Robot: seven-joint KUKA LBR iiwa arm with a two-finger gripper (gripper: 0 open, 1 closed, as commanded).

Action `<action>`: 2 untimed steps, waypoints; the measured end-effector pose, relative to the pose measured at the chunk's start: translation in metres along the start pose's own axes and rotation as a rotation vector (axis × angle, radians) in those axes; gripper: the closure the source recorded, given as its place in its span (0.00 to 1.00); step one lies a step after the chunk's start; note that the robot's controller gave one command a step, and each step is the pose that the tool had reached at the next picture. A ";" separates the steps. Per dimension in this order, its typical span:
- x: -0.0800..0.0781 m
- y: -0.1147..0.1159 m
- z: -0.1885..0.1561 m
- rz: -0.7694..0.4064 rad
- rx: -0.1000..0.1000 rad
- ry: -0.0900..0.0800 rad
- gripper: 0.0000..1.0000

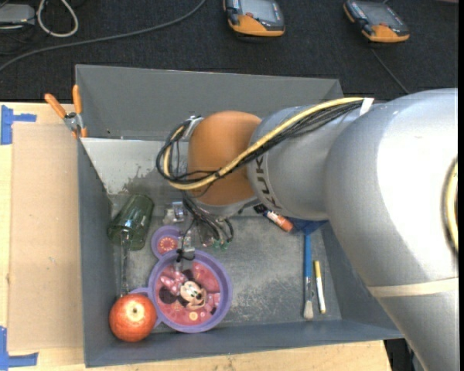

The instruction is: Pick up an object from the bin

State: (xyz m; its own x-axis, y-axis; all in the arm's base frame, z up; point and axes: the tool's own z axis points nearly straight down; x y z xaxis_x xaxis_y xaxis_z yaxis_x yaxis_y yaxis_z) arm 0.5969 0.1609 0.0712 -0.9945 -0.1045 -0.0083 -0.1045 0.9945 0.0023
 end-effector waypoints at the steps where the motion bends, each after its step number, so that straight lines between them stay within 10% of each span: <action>1: 0.000 0.000 0.000 0.001 0.000 0.000 1.00; 2: 0.001 0.000 -0.029 0.001 0.000 0.002 1.00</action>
Offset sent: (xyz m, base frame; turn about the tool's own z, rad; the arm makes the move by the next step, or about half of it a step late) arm 0.0001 -0.0001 0.1004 0.0004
